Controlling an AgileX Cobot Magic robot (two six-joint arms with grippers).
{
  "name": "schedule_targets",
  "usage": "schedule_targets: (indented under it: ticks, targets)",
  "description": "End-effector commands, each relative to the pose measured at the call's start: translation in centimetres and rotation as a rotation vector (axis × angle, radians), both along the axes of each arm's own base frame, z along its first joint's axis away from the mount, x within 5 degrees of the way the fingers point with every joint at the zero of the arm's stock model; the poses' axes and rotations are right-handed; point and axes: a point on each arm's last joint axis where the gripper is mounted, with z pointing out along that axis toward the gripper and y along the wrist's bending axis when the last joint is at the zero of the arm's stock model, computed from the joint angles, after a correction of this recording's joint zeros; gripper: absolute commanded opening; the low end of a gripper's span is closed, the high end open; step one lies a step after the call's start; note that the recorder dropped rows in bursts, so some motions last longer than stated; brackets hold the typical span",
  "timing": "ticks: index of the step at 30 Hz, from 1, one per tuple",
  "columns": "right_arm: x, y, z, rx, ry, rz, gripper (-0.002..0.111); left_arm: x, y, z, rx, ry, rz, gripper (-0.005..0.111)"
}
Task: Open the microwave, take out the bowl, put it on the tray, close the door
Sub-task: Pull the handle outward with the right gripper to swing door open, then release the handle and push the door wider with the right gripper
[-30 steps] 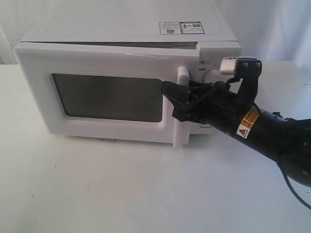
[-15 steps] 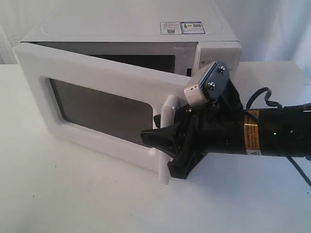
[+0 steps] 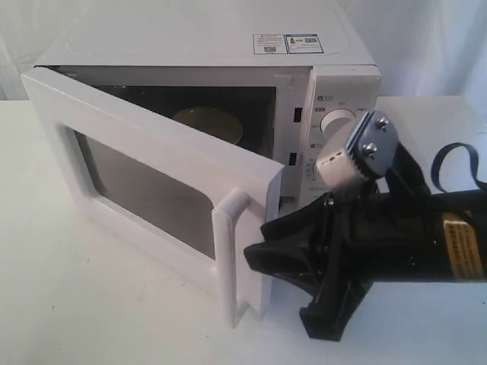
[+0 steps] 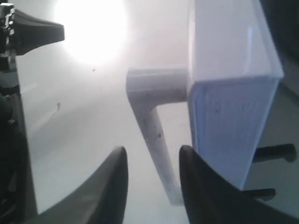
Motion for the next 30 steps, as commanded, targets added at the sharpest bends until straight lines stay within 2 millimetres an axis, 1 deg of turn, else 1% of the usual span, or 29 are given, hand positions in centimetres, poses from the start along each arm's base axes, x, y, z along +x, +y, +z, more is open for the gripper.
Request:
schedule_targets:
  ticks: [1, 4, 9, 11, 12, 14, 16, 18, 20, 22, 26, 28, 30]
  targets:
    - [-0.3, -1.3, 1.7, 0.015, -0.094, -0.153, 0.036, 0.0, 0.0, -0.1, -0.011, 0.001, 0.001, 0.000]
    - [-1.6, -1.9, 3.4, 0.061, -0.163, -0.165, 0.036, 0.0, 0.0, -0.1, -0.011, 0.001, 0.001, 0.000]
    - [-2.9, -2.7, 5.0, 0.098, -0.248, -0.186, 0.036, 0.0, 0.0, -0.1, -0.011, 0.001, 0.001, 0.000]
    - [-2.8, -3.5, 5.6, 0.094, -0.302, -0.279, 0.034, 0.0, 0.0, -0.1, -0.011, 0.001, 0.001, 0.000]
    - [-2.6, -4.1, 5.9, 0.087, -0.334, -0.352, 0.032, 0.0, 0.0, -0.1, -0.011, 0.001, 0.001, 0.000]
    - [-1.9, -5.3, 6.3, 0.067, -0.384, -0.503, 0.023, 0.0, 0.0, -0.1, -0.011, 0.001, 0.001, 0.000]
    - [-1.1, -6.1, 6.2, 0.037, -0.403, -0.611, 0.014, 0.0, 0.0, -0.1, -0.011, 0.001, 0.001, 0.000]
    - [-0.1, -6.2, 5.7, -0.015, -0.402, -0.650, 0.006, 0.0, 0.0, -0.1, -0.011, 0.001, 0.001, 0.000]
    - [1.5, -6.0, 5.0, -0.084, -0.393, -0.682, 0.000, 0.0, 0.0, -0.1, -0.011, 0.001, 0.001, 0.000]
    - [3.3, -5.8, 4.5, -0.132, -0.370, -0.725, 0.000, 0.0, 0.0, -0.1, -0.011, 0.001, 0.001, 0.000]
    - [6.7, -4.0, 3.6, -0.202, -0.332, -0.664, 0.000, 0.0, 0.0, -0.1, -0.011, 0.001, 0.001, 0.000]
    - [8.0, -3.4, 3.1, -0.227, -0.315, -0.655, 0.000, 0.0, 0.0, -0.1, -0.011, 0.001, 0.001, 0.000]
    - [8.8, -3.1, 2.7, -0.238, -0.301, -0.650, 0.000, 0.0, 0.0, -0.1, -0.011, 0.001, 0.001, 0.000]
